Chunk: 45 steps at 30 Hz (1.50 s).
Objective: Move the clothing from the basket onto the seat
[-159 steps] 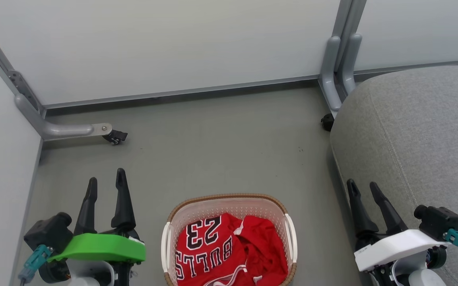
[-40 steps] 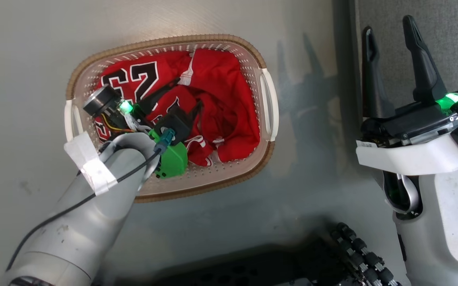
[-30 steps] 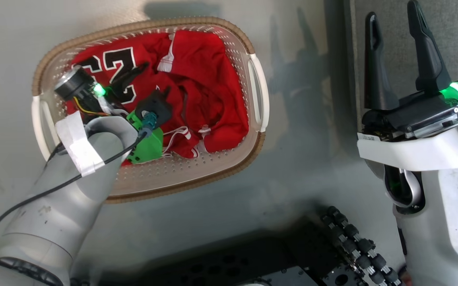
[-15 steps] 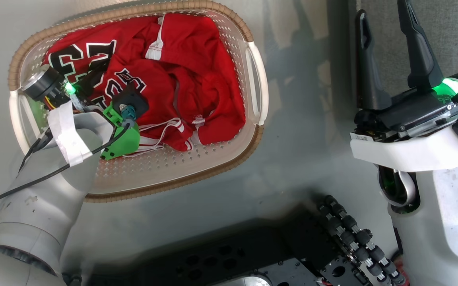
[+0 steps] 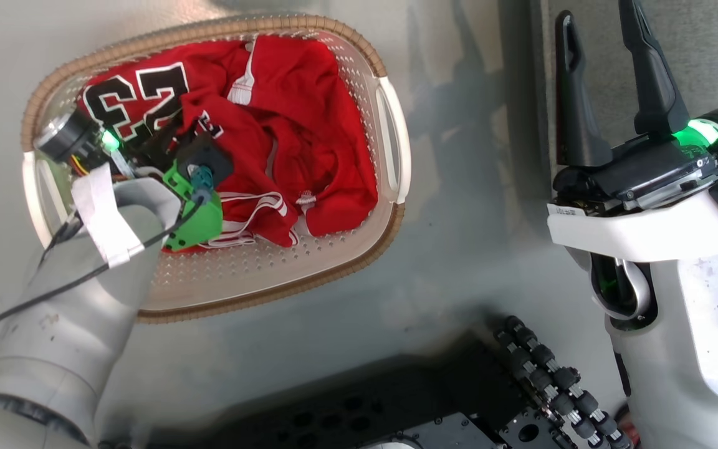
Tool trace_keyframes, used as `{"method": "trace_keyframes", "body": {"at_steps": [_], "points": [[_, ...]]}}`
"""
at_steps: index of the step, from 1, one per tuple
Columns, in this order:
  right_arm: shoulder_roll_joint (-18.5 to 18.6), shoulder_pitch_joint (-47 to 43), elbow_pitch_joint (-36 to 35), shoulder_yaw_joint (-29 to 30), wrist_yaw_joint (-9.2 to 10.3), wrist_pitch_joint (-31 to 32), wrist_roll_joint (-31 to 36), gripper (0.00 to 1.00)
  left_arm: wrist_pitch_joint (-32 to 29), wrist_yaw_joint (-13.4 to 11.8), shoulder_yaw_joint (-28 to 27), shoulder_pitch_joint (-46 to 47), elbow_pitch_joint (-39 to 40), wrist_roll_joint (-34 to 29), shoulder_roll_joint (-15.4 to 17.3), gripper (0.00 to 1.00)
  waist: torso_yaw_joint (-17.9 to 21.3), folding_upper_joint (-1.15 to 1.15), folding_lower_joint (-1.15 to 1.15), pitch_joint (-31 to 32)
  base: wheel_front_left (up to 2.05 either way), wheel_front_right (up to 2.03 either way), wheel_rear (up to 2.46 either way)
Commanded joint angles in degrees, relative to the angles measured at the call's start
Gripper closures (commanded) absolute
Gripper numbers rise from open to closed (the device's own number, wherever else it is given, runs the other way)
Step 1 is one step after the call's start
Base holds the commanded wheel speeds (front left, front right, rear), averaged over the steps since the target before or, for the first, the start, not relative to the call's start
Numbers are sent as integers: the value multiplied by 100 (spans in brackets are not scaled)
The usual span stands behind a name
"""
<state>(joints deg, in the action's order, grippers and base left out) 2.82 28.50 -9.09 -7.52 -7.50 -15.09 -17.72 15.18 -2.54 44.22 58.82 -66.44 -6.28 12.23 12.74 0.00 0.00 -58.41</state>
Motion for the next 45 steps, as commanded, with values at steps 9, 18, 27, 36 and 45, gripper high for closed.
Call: {"method": "trace_keyframes", "body": {"at_steps": [9, 18, 27, 36, 45], "points": [[14, -281, 263, 13, 2, -12, -36, 0, -3, -219, -300, -993, 988, 636, 45, 100, -200, 0, 0, 1175, 0, 0, 0], [18, -885, 578, 9, 2, -11, 184, 0, -1, -285, -885, -2181, 2382, 1354, -92, 100, -630, 0, 0, 2606, 0, 0, 0], [18, -1505, 762, 35, 2, -11, 345, 0, -1, -273, -1586, -3346, 3829, 1629, -327, 100, -870, 0, 0, 3889, 0, 0, 0], [17, -2153, 907, -76, 2, -11, 337, 0, 0, -72, -2136, -4122, 4920, 1553, -628, 100, -985, 0, 0, 4856, 0, 0, 0], [17, -2497, 985, -279, 2, -11, 314, 0, 0, 74, -2445, -4518, 5565, 1403, -812, 100, -954, 0, 0, 5321, 0, 0, 0]]}}
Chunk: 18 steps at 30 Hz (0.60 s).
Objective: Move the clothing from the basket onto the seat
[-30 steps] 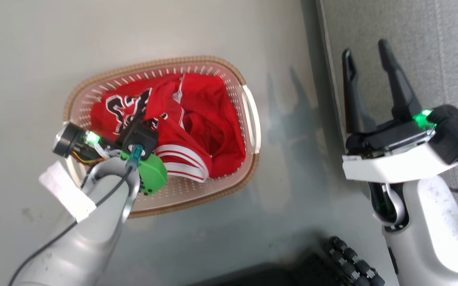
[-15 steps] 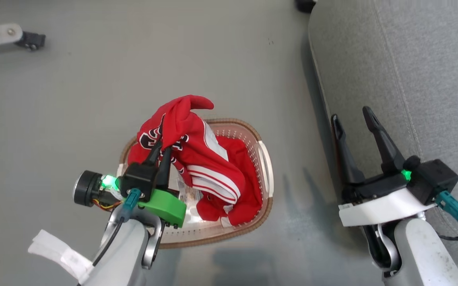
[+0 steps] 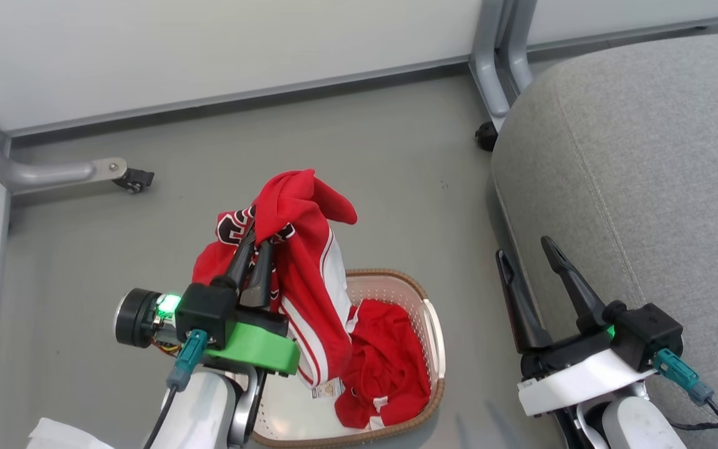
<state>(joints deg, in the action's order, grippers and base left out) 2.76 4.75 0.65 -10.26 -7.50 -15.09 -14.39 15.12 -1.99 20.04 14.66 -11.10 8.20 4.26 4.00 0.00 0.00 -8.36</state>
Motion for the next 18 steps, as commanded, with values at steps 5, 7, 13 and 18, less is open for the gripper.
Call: {"method": "trace_keyframes", "body": {"at_steps": [5, 7, 13, 18], "points": [[22, -264, 11, -65, 2, -11, -71, 0, 5, 106, -101, -230, 178, -122, -62, 100, -35, 0, 0, 489, 0, 0, 0], [22, -298, 7, -106, 2, -11, -86, 0, 5, 132, -106, -246, 211, -139, -72, 100, -24, 0, 0, 511, 0, 0, 0], [21, -302, -14, -241, 2, -11, -47, 0, 5, 176, -16, -232, 229, -210, -100, 100, -29, 0, 0, 522, 0, 0, 0], [21, -234, -32, -427, 2, -11, 8, 0, 5, 190, 108, -185, 188, -183, -124, 100, -36, 0, 0, 577, 0, 0, 0]]}}
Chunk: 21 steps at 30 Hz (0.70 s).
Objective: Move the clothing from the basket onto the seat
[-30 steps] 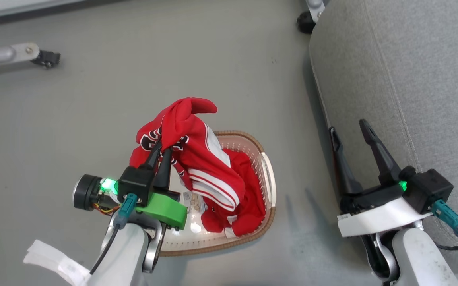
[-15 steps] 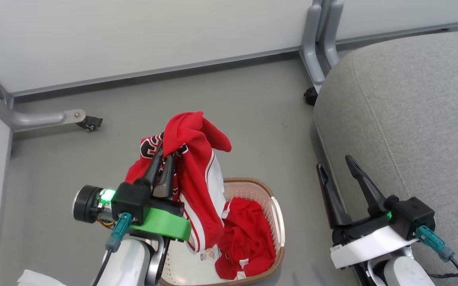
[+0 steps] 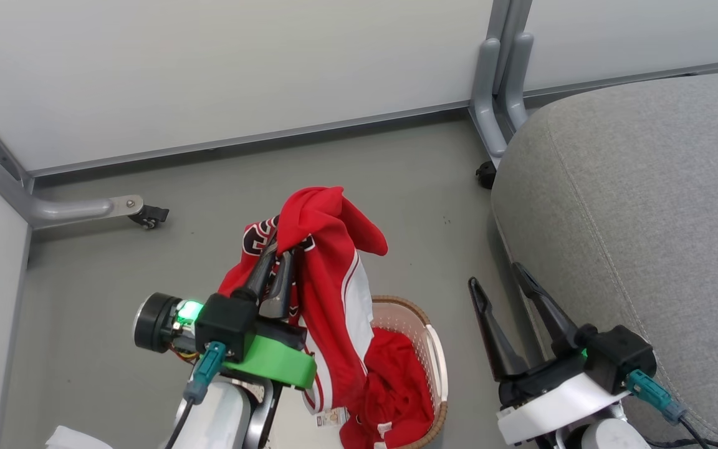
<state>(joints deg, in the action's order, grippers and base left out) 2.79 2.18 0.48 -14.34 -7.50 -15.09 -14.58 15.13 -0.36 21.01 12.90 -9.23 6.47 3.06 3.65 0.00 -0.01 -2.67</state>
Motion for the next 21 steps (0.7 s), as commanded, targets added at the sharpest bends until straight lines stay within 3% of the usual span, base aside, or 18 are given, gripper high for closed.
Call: {"method": "trace_keyframes", "body": {"at_steps": [1, 13, 21], "points": [[19, 84, -38, -152, 2, -11, 48, 0, 4, 17, 72, 32, -18, 7, -8, 100, -4, 0, 1, 35, 0, 0, 0], [20, 418, -15, -1198, 2, -11, -208, 0, 4, -33, 653, 256, -54, 171, -14, 100, -59, 0, 1, 79, 0, 0, 0], [20, 553, 159, -1533, 2, -11, -154, 0, 3, -67, 1062, 416, 14, 279, -15, 100, -133, 0, 1, 10, 0, 0, 0]]}}
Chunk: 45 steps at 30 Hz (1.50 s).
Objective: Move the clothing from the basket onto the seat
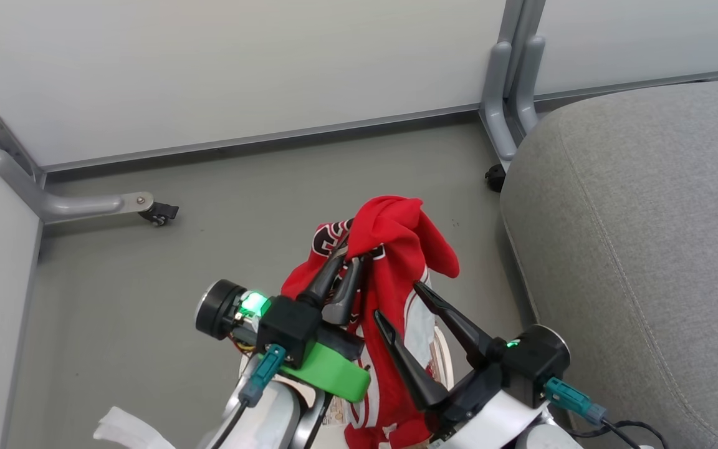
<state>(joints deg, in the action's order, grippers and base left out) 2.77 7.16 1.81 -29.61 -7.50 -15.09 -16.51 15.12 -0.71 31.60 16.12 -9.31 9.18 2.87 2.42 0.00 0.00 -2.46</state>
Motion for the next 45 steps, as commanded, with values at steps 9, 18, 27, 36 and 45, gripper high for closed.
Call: {"method": "trace_keyframes", "body": {"at_steps": [9, 18, 27, 36, 45], "points": [[22, -6, 756, 39, 2, -10, 55, 0, 5, -89, 368, 185, 292, 164, 4, 100, -33, 0, 0, -13, 0, 0, 0], [18, 82, 1256, 390, 2, -10, 66, 0, 5, -59, 466, 168, 399, 212, 4, 100, -60, 0, 0, -51, 0, 0, 0], [19, 175, 1342, 279, 4, -10, 143, 100, 5, -37, 436, 145, 362, 222, 4, 100, -33, 0, 0, -97, 0, 0, 0], [20, 141, 1237, 401, 4, -10, 187, 100, 4, -27, 409, 106, 292, 231, 4, 100, 31, 0, 0, -114, 0, 0, 0], [20, 155, 1138, 440, 4, -10, 201, 100, 4, -81, 392, 81, 113, 250, 3, 32, 42, 0, 0, -190, 0, 0, 0]]}}
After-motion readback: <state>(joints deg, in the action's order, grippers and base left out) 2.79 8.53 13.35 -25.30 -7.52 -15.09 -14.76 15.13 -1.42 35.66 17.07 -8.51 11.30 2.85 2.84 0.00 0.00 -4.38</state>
